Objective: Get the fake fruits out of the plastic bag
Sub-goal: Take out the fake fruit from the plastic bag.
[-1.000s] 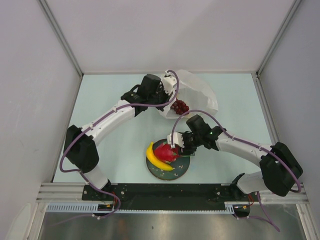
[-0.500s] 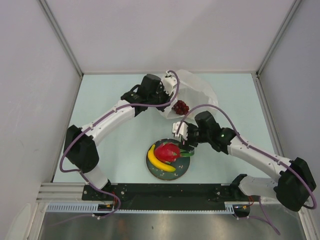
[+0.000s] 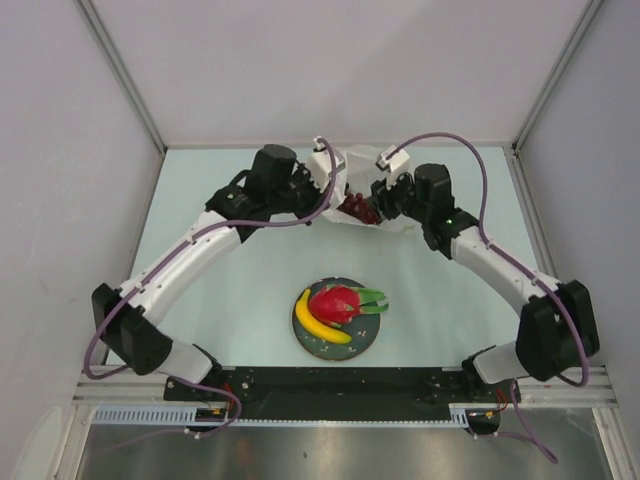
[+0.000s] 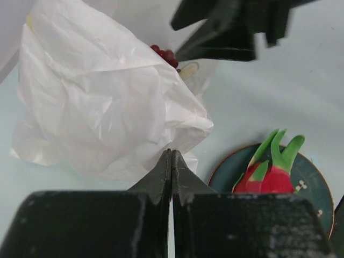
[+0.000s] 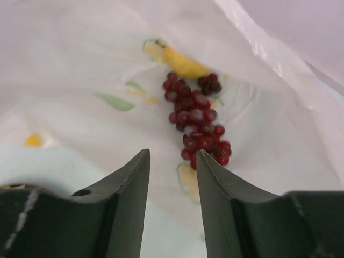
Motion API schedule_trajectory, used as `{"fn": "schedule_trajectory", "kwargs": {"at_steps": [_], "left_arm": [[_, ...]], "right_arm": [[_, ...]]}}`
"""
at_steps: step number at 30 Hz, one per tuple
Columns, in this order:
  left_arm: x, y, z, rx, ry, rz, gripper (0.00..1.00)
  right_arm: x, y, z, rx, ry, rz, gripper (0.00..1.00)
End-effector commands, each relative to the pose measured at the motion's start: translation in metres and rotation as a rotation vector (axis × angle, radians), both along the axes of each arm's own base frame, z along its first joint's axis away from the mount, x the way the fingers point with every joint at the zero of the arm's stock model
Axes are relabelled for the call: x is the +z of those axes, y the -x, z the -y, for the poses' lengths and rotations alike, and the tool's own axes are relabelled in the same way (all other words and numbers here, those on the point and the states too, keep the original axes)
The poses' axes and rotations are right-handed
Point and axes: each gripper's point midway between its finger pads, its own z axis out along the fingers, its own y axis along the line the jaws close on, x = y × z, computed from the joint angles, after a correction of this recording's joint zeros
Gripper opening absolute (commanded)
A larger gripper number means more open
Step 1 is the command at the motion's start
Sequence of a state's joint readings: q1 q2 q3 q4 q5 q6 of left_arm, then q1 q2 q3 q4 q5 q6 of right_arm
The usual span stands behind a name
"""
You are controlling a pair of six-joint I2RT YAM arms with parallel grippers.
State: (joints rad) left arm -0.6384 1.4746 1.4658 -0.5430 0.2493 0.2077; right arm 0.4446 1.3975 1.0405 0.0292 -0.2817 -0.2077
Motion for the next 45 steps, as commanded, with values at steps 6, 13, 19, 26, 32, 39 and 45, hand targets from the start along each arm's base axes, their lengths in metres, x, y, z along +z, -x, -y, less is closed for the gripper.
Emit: {"fn": "schedule_trajectory", "kwargs": {"at_steps": [6, 13, 19, 26, 32, 39, 45], "left_arm": [[-0.017, 0.039, -0.072, 0.051, -0.137, 0.07, 0.0], [-0.055, 0.059, -0.112, 0.131, -0.222, 0.03, 0.0], [-0.054, 0.048, -0.116, 0.177, -0.218, 0.024, 0.0], [-0.034, 0.038, -0.098, 0.12, -0.18, 0.02, 0.0], [-0.016, 0.039, -0.074, 0.021, -0.116, -0.009, 0.0], [-0.007, 0.031, -0.068, 0.018, -0.104, -0.002, 0.0], [-0.008, 0.023, -0.068, 0.041, -0.11, 0.008, 0.0]], "right_arm": [[-0.035, -0.045, -0.075, 0.021, -0.016, 0.03, 0.38], [-0.048, -0.077, -0.109, -0.086, -0.071, 0.009, 0.67], [-0.066, -0.098, -0.125, -0.132, -0.093, -0.021, 0.8], [-0.081, -0.149, -0.144, -0.212, -0.074, -0.024, 1.0], [-0.123, -0.178, -0.14, -0.268, 0.004, -0.038, 1.0], [-0.157, -0.218, -0.129, -0.312, 0.125, -0.068, 0.93], [-0.148, -0.225, -0.123, -0.282, 0.137, -0.023, 0.47]]}}
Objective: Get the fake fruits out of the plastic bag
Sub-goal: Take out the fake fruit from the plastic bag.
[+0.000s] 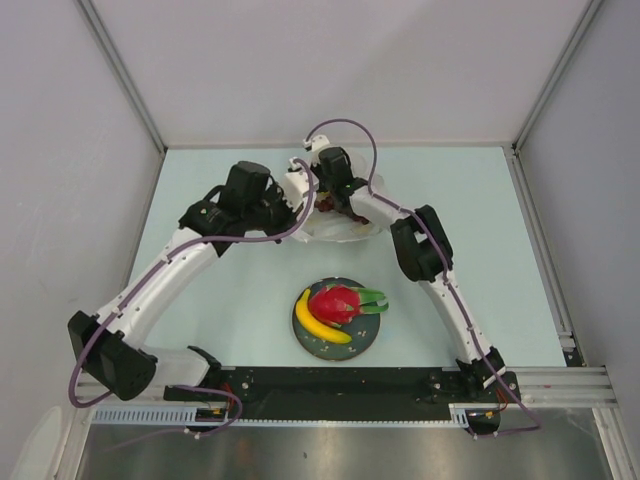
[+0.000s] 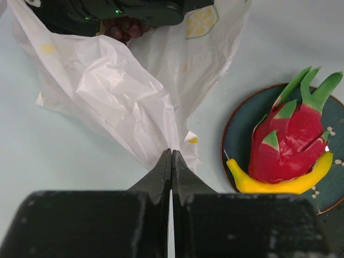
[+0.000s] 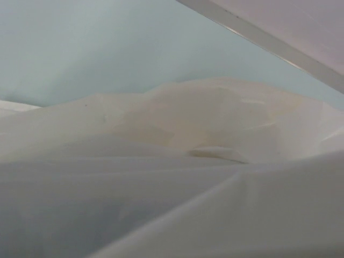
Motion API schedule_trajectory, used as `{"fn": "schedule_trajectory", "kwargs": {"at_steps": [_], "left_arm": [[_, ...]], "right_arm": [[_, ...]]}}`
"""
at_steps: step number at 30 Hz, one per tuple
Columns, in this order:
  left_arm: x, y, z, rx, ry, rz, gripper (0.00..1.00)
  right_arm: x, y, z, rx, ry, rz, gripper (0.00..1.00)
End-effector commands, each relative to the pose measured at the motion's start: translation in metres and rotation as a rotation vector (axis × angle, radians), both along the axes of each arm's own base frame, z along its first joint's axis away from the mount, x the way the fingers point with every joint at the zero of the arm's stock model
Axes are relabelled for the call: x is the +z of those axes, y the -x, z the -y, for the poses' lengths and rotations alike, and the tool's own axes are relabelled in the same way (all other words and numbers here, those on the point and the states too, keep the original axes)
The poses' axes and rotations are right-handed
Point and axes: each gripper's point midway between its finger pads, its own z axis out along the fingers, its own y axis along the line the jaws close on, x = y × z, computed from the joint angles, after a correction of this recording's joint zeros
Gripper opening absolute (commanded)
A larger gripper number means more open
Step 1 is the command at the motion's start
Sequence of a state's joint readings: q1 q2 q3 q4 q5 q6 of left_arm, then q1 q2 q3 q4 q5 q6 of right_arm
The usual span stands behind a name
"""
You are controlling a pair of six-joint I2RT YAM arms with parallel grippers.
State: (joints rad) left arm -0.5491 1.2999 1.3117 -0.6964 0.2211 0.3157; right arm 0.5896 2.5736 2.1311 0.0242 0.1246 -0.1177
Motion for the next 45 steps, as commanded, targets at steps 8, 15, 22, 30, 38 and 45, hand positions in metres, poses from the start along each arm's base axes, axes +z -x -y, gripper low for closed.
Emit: {"fn": "schedule_trajectory", "kwargs": {"at_steps": [8, 15, 22, 30, 38, 45], "left_arm": [[0.022, -0.029, 0.006, 0.04, 0.05, 0.058, 0.0], [0.023, -0.044, 0.012, 0.065, 0.096, 0.041, 0.0], [0.029, -0.045, 0.01, 0.089, 0.135, 0.043, 0.0], [0.025, -0.033, -0.003, 0.097, 0.11, 0.071, 0.0], [-0.032, 0.015, -0.062, -0.013, -0.179, 0.125, 0.0], [-0.065, 0.044, -0.074, -0.021, -0.204, 0.039, 0.0]], "right_arm": [[0.06, 0.035, 0.011, 0.145, -0.032, -0.032, 0.2], [0.087, 0.085, 0.009, 0.233, -0.064, -0.081, 0.1], [0.094, 0.114, 0.009, 0.274, -0.065, -0.107, 0.08], [0.121, 0.162, 0.024, 0.368, -0.09, -0.121, 0.05], [0.147, 0.228, 0.043, 0.496, -0.092, -0.091, 0.04], [0.141, 0.257, 0.057, 0.526, -0.083, -0.089, 0.03]]}}
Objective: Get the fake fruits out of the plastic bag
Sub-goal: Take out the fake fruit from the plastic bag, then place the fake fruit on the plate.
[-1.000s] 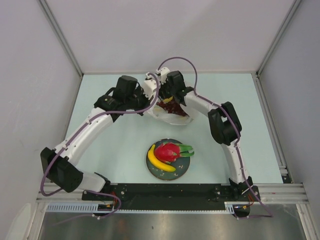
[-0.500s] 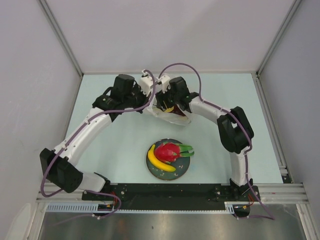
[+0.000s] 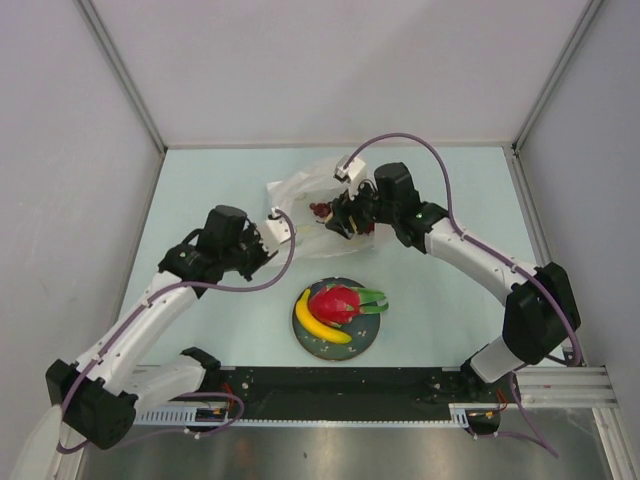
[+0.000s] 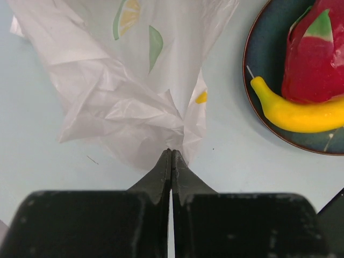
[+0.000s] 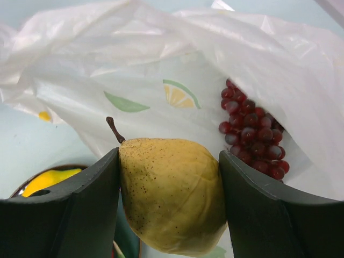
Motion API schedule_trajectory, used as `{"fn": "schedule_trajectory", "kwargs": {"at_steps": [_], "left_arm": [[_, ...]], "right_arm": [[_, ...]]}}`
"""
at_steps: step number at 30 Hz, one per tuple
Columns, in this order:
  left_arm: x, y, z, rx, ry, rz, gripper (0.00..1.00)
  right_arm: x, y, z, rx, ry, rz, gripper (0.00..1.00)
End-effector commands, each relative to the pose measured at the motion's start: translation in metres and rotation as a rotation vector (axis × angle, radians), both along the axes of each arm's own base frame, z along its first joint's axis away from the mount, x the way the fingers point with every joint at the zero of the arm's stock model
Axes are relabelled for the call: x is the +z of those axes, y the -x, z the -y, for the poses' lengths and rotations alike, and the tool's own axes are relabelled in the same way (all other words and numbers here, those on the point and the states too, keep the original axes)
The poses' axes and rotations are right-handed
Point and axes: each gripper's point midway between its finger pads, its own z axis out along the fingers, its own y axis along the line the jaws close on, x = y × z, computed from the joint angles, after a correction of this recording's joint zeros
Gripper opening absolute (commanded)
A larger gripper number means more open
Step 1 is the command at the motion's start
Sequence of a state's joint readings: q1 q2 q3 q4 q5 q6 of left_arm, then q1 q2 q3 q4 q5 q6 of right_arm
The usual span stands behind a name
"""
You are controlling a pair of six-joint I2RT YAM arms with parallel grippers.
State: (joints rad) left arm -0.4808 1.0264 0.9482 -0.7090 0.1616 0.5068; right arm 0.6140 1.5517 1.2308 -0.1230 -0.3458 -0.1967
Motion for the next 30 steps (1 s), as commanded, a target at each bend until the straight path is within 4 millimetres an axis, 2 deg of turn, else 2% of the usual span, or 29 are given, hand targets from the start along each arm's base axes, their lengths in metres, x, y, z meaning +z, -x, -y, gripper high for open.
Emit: {"fn": "schedule_trajectory", "kwargs": {"at_steps": [1, 5, 9, 10, 12, 14, 15, 17, 18, 23, 24, 25, 27, 28, 30], "left_arm": [[0.0, -0.005, 0.0, 0.011, -0.005, -0.012, 0.0], [0.011, -0.016, 0.014, 0.041, 0.08, -0.003, 0.0], [0.022, -0.03, 0.03, 0.067, 0.145, -0.036, 0.0], [0.023, -0.032, 0.033, 0.078, 0.159, -0.048, 0.0], [0.03, -0.038, 0.04, 0.072, 0.185, -0.044, 0.0], [0.03, -0.042, 0.044, 0.082, 0.205, -0.048, 0.0], [0.031, -0.042, 0.048, 0.077, 0.223, -0.053, 0.0], [0.029, -0.045, 0.054, 0.083, 0.247, -0.078, 0.0], [0.03, -0.045, 0.056, 0.083, 0.261, -0.084, 0.0], [0.035, -0.052, 0.071, 0.079, 0.333, -0.1, 0.0], [0.039, -0.054, 0.073, 0.076, 0.345, -0.097, 0.0], [0.041, -0.055, 0.077, 0.07, 0.361, -0.104, 0.0], [0.044, -0.059, 0.081, 0.069, 0.38, -0.099, 0.01], [0.046, -0.06, 0.082, 0.071, 0.387, -0.098, 0.0], [0.05, -0.06, 0.085, 0.062, 0.398, -0.098, 0.0]], "right_arm": [[-0.006, 0.014, 0.001, 0.049, 0.002, 0.007, 0.03], [0.013, 0.022, -0.003, 0.103, -0.033, 0.046, 0.03], [0.036, 0.043, -0.002, 0.214, -0.042, 0.123, 0.03], [0.033, 0.048, 0.001, 0.231, -0.027, 0.129, 0.03], [0.041, 0.06, 0.005, 0.266, -0.027, 0.159, 0.03], [0.029, 0.072, 0.012, 0.302, 0.021, 0.171, 0.01], [0.03, 0.078, 0.017, 0.317, 0.032, 0.188, 0.01], [0.009, 0.092, 0.029, 0.361, 0.102, 0.189, 0.0], [0.016, 0.101, 0.034, 0.376, 0.106, 0.22, 0.0], [-0.003, 0.145, 0.058, 0.481, 0.195, 0.241, 0.0], [-0.018, 0.153, 0.064, 0.52, 0.237, 0.247, 0.0], [-0.02, 0.164, 0.074, 0.537, 0.256, 0.262, 0.0], [-0.036, 0.172, 0.087, 0.569, 0.311, 0.302, 0.0], [-0.058, 0.182, 0.097, 0.586, 0.343, 0.271, 0.0], [-0.062, 0.189, 0.108, 0.593, 0.364, 0.315, 0.0]]}}
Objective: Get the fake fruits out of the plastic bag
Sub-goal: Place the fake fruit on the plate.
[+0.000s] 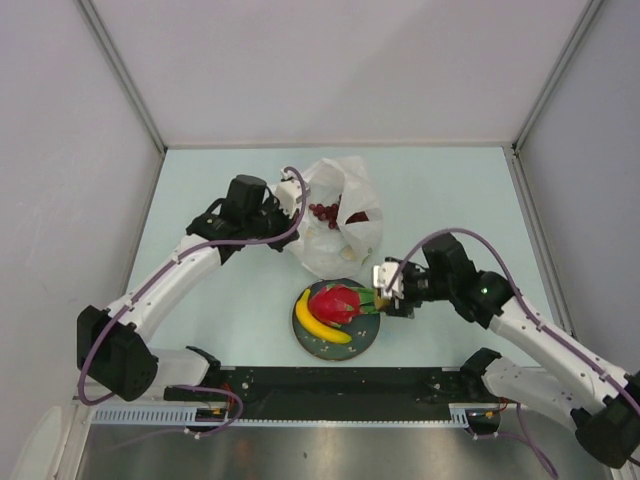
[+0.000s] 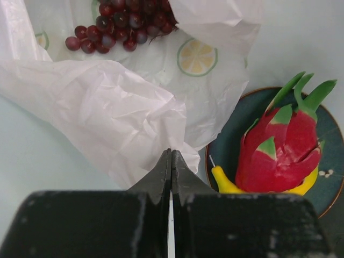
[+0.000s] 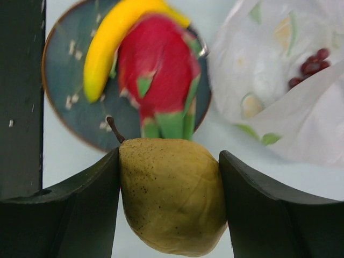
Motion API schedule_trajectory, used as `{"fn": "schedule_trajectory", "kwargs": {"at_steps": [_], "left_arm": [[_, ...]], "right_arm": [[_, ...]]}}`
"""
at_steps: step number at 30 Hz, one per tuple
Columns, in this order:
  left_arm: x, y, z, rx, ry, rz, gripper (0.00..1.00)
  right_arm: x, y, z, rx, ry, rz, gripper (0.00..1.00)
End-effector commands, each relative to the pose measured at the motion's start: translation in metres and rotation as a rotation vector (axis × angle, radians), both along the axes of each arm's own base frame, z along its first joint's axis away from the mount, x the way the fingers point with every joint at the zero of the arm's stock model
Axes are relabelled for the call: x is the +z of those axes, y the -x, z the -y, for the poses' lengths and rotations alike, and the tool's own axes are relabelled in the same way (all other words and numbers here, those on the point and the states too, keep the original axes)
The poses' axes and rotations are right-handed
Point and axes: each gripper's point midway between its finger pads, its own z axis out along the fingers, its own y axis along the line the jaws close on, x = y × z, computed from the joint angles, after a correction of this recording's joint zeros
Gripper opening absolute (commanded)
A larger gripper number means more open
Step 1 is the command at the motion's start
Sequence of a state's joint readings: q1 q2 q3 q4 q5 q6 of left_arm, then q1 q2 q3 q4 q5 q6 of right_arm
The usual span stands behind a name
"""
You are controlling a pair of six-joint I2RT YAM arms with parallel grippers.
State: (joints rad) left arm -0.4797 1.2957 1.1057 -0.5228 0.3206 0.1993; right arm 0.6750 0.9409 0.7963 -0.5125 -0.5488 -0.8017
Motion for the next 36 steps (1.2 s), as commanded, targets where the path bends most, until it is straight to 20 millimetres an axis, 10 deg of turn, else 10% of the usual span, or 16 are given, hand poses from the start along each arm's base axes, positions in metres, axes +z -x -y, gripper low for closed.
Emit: {"fn": "schedule_trajectory", "kwargs": {"at_steps": [1, 8, 15, 23, 36], "left_arm": [[0.038, -0.012, 0.016, -0.01, 0.111, 0.06, 0.0], [0.032, -0.008, 0.019, -0.012, 0.137, 0.034, 0.01], [0.034, -0.004, 0.027, -0.03, 0.18, 0.007, 0.0], [0.031, 0.002, 0.029, -0.037, 0.201, -0.025, 0.0], [0.027, 0.0, 0.023, -0.021, 0.16, -0.018, 0.0]], "right_arm": [[-0.043, 0.027, 0.033, 0.092, 0.132, 0.067, 0.0], [-0.05, 0.024, 0.042, 0.044, 0.108, 0.166, 0.0], [-0.04, 0.006, -0.001, -0.083, 0.007, 0.105, 0.0], [-0.051, 0.05, -0.007, -0.056, -0.003, -0.102, 0.0], [-0.052, 0.049, -0.053, 0.024, -0.167, -0.021, 0.0]]}}
